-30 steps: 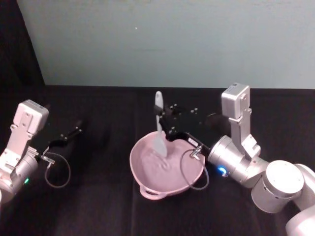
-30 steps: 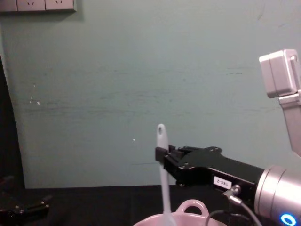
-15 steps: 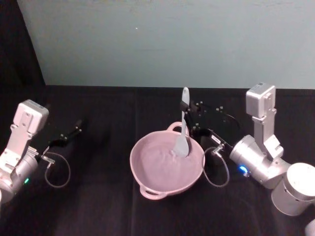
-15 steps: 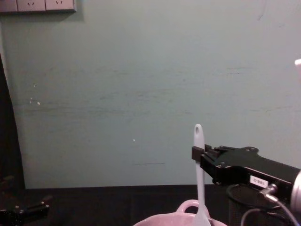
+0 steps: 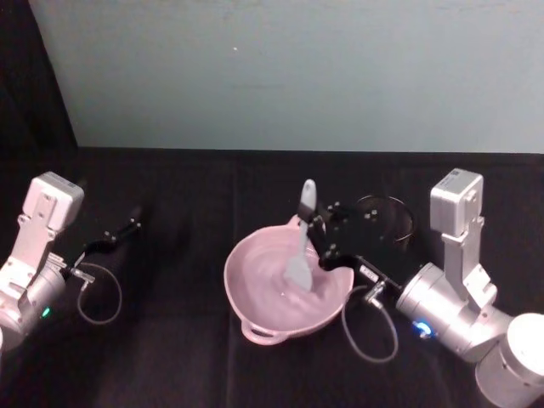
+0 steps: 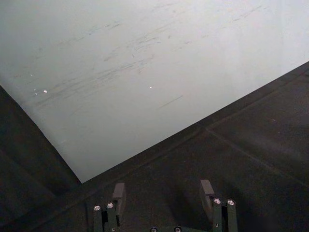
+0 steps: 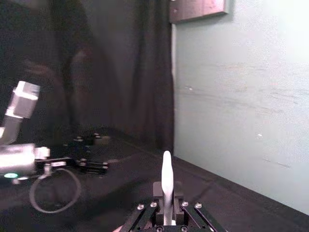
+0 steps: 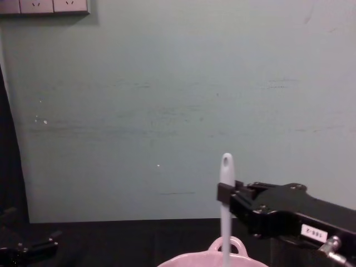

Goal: Use the one hand to pick up the spoon and stir the clear water in the bowl.

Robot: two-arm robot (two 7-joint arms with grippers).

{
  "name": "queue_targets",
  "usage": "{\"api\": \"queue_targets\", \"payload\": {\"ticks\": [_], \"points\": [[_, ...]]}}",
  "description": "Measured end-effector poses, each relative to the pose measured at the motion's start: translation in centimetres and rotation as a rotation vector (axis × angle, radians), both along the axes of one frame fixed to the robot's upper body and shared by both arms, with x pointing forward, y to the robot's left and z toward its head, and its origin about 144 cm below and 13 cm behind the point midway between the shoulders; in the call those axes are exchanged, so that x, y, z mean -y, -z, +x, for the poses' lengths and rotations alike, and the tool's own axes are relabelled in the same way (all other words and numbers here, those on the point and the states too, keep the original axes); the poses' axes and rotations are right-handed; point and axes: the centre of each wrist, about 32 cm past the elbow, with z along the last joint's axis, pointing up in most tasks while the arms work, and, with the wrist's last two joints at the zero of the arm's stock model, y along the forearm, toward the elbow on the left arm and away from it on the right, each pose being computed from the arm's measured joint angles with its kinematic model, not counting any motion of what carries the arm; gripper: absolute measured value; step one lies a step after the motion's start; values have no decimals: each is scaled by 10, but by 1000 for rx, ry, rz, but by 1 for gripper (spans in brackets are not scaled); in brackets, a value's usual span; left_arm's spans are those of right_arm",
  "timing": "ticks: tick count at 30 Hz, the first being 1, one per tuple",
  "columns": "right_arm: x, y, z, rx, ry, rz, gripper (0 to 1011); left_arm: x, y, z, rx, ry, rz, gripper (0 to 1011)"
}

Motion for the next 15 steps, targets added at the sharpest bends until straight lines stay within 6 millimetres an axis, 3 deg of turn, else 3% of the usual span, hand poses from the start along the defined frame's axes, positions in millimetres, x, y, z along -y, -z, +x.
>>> {"api": "queue_targets", "payload": {"ticks": [9,15], "points": [[-20,1,-5,1,-68,27,120,0,0,0,0,0,0,1005],[-33,2,6,14,-89,37,121,0,0,0,0,0,0,1005]]}}
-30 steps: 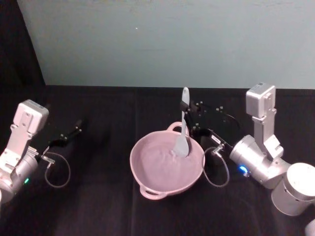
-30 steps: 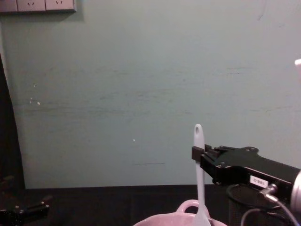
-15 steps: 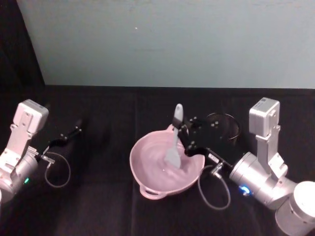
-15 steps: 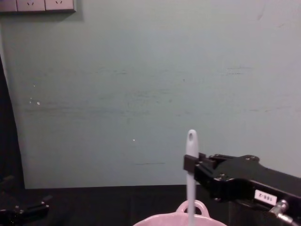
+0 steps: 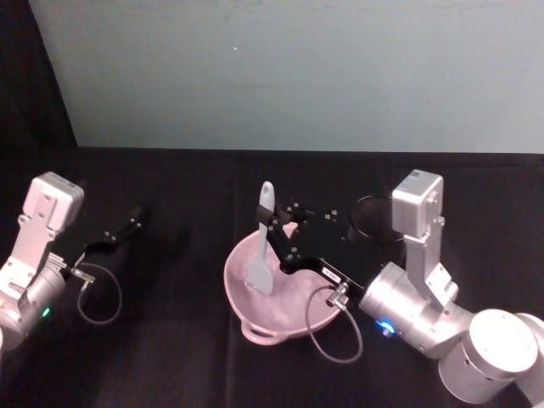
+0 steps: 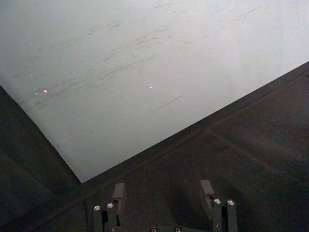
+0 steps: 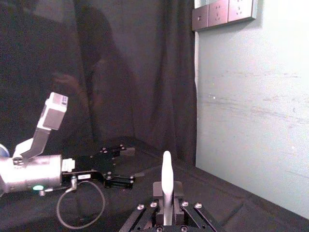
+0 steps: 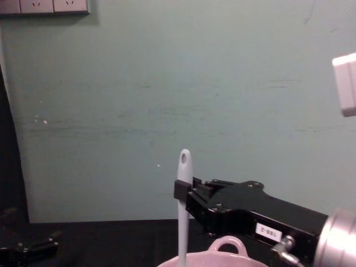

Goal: Use the one hand to pick up the spoon and stir the clear water in the bowl.

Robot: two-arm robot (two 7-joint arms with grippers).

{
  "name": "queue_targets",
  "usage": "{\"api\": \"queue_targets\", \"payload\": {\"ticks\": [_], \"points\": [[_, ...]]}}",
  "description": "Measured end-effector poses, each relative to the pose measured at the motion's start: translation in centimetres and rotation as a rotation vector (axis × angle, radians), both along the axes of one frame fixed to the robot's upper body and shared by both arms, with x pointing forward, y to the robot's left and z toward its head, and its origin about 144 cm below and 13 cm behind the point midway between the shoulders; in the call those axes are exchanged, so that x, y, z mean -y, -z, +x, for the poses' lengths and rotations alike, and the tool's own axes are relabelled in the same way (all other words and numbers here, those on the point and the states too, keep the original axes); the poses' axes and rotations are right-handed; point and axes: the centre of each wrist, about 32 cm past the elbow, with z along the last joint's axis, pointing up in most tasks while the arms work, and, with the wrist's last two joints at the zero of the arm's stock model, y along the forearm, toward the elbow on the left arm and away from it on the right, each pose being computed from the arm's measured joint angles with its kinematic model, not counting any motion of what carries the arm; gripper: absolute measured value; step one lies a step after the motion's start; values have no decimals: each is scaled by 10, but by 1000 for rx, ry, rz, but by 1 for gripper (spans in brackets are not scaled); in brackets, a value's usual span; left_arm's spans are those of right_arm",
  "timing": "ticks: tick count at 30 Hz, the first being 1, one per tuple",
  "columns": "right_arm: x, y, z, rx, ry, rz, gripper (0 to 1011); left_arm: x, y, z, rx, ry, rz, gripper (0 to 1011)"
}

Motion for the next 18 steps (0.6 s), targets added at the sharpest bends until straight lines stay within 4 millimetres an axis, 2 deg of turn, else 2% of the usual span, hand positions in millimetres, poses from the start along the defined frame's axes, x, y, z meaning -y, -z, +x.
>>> {"api": "queue_targets", "payload": {"ticks": [11,18], "points": [[-4,1,27,31,32,-17,121,0,0,0,0,0,0,1005],[6,5,37,39,105,-14,120,0,0,0,0,0,0,1005]]}}
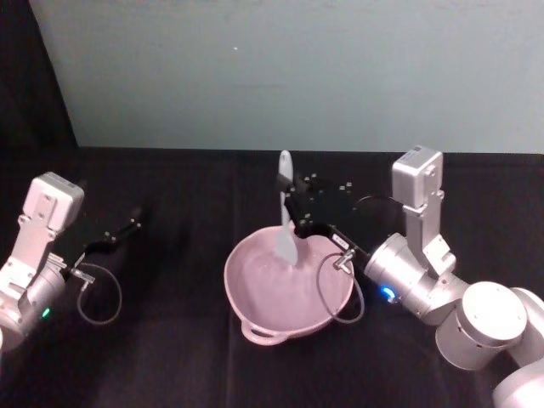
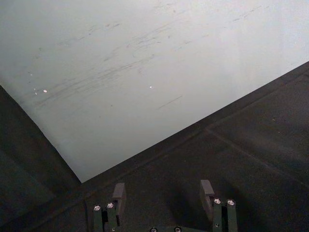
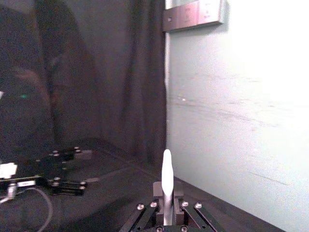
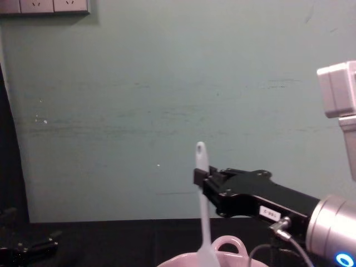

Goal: Use the one hand to pick up the spoon and stir the clear water in the bowl.

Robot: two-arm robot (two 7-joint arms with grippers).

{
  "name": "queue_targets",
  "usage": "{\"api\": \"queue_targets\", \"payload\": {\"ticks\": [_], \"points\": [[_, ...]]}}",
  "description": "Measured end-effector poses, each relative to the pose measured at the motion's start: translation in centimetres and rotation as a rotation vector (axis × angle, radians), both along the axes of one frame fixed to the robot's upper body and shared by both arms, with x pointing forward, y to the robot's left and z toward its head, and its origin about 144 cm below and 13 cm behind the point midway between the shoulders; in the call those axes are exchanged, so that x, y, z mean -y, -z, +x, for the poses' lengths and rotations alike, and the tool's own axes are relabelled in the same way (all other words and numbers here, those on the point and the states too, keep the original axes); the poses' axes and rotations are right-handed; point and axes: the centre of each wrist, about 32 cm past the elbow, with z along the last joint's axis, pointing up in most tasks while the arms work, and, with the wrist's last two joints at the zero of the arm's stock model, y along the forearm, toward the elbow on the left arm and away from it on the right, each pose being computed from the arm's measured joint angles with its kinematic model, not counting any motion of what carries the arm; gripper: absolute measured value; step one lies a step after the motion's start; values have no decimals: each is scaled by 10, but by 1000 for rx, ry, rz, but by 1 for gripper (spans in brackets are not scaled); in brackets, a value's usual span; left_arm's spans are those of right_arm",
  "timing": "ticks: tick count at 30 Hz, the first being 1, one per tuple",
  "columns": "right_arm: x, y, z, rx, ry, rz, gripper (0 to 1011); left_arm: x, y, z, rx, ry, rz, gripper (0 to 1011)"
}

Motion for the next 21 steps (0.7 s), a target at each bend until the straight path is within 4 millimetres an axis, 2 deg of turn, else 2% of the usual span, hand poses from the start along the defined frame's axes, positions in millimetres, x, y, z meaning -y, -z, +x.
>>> {"api": "queue_targets", "payload": {"ticks": [11,21], "points": [[25,2,-2,2,86,-15,121,0,0,0,0,0,0,1005],[44,2,-18,-6,96,-29,121,0,0,0,0,0,0,1005]]}}
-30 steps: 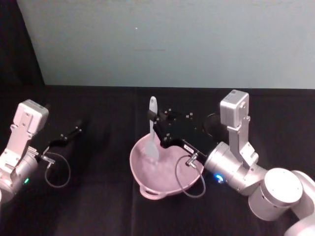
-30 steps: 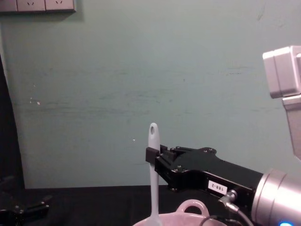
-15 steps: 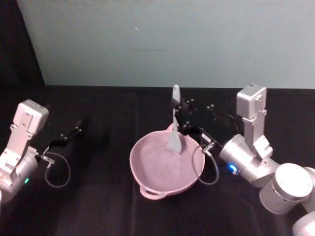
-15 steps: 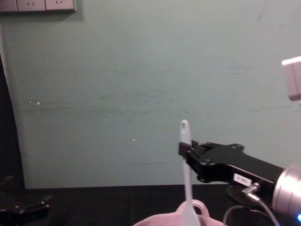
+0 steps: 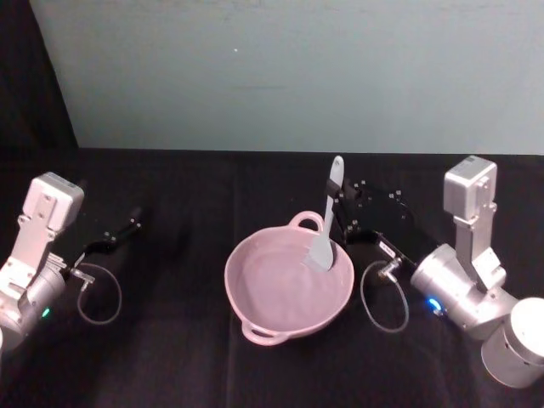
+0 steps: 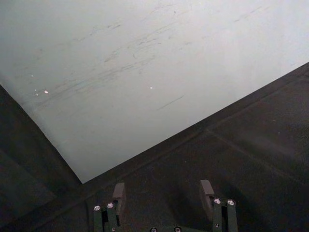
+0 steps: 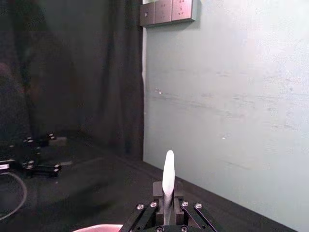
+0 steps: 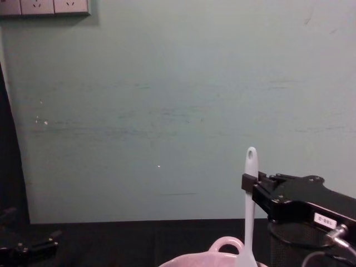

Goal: Use the one hand to pick up the spoon and stir the clear water in the bowl.

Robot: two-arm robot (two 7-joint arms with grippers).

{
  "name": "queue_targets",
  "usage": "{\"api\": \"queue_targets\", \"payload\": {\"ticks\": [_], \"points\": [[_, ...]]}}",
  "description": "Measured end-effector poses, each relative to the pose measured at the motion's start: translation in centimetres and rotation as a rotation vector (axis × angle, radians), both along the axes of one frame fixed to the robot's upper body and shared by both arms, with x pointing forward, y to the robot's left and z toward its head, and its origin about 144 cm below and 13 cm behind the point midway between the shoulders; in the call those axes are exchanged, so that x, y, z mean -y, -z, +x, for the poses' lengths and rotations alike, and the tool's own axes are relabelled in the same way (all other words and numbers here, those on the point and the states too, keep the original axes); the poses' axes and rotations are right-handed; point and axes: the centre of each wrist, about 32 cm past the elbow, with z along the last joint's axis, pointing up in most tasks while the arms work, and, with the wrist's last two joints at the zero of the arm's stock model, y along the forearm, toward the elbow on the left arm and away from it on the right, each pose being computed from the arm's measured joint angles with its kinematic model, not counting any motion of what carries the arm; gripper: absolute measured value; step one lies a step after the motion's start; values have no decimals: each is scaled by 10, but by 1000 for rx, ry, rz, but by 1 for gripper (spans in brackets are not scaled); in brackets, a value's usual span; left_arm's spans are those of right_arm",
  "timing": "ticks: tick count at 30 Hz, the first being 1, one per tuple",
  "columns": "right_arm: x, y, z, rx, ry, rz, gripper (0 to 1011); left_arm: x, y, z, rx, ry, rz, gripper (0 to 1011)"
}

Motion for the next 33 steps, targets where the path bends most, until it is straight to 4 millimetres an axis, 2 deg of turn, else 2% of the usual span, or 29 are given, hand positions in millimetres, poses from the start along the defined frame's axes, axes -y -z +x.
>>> {"api": "queue_targets", "payload": {"ticks": [10,17,23,25,33], "points": [[-1,0,-24,-7,-54,5,121,0,0,0,0,0,0,1005],[-16,8,-40,-31,-120,31,121,0,0,0,0,0,0,1005],[-34,9,-39,-32,-167,50,121,0,0,0,0,0,0,1005],[-44,9,-35,-28,-192,57,120,0,0,0,0,0,0,1005],[-62,8,-19,-13,-217,61,121,0,0,0,0,0,0,1005]]}}
